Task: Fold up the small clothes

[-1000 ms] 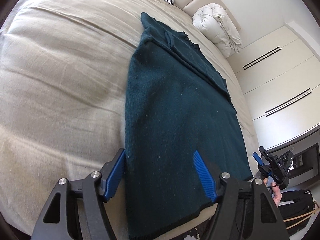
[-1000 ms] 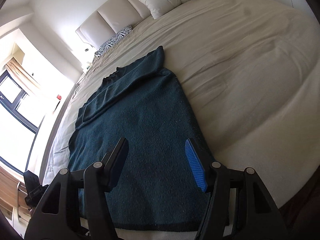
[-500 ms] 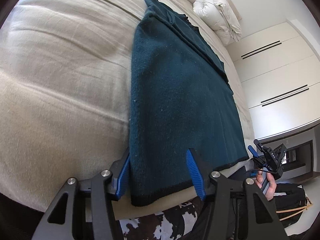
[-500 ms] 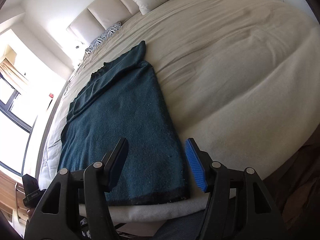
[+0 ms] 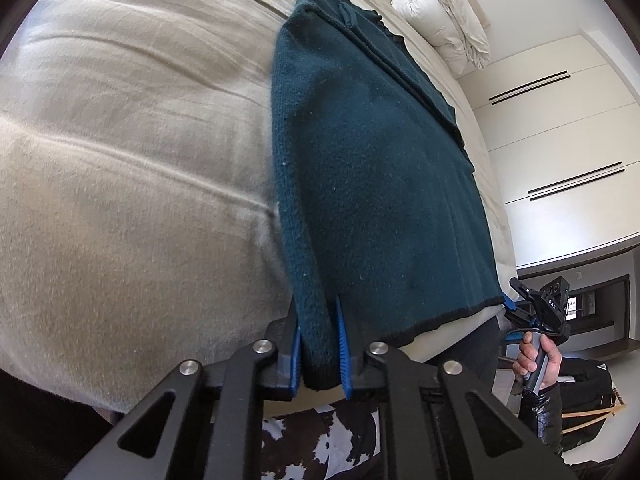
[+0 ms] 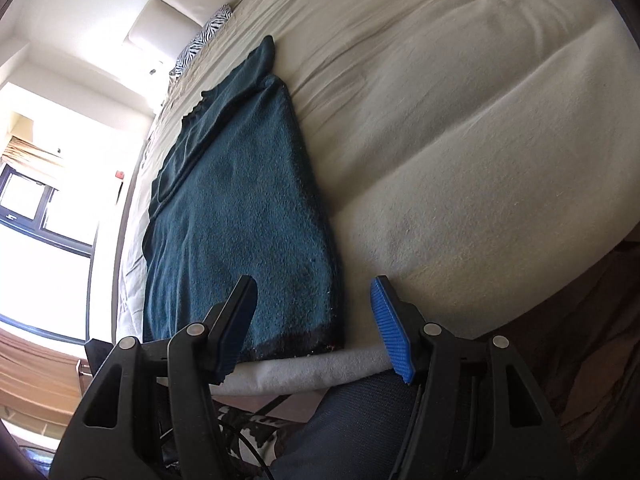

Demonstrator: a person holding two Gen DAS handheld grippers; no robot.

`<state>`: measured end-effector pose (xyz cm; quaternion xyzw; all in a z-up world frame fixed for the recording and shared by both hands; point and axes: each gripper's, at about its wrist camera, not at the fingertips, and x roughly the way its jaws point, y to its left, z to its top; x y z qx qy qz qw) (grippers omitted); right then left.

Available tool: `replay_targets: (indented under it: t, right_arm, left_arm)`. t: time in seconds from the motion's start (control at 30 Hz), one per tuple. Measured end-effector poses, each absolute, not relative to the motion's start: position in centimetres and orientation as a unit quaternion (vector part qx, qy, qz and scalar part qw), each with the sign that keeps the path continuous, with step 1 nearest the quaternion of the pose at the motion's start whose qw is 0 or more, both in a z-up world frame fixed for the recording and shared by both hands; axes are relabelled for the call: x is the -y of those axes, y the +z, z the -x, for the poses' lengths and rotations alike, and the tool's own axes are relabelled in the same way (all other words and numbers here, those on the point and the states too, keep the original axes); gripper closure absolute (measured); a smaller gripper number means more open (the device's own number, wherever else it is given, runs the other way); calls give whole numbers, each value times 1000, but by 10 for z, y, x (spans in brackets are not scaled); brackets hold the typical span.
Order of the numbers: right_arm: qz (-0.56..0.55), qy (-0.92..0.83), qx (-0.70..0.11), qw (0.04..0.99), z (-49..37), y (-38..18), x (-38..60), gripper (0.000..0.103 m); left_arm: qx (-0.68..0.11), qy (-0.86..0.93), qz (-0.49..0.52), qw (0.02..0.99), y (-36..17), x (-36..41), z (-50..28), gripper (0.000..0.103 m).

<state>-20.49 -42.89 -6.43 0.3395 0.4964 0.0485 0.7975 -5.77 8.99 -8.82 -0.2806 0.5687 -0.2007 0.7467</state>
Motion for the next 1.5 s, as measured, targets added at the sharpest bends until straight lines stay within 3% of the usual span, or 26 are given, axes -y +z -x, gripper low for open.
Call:
replay_targets:
  t: [0.13,0.37,0.73,1.5]
  right_arm:
    - [-354,62,-502,787,202,-69,432,47]
    - [-350,72,-519,777,203,-74,430,70]
    - [-346,72,-516,780,209,-73,427,95]
    - [-351,107,-414,833,200,-1,404,97]
  left_arm:
    - [-570,-201,281,745,-89,-91,58,92]
    - [-568,-207,286,743,-90,-97,60,96]
    - [-563,-219,298,740,-86,-106,61,97]
    - [-485,-258,376,746,-52,-123,57,98]
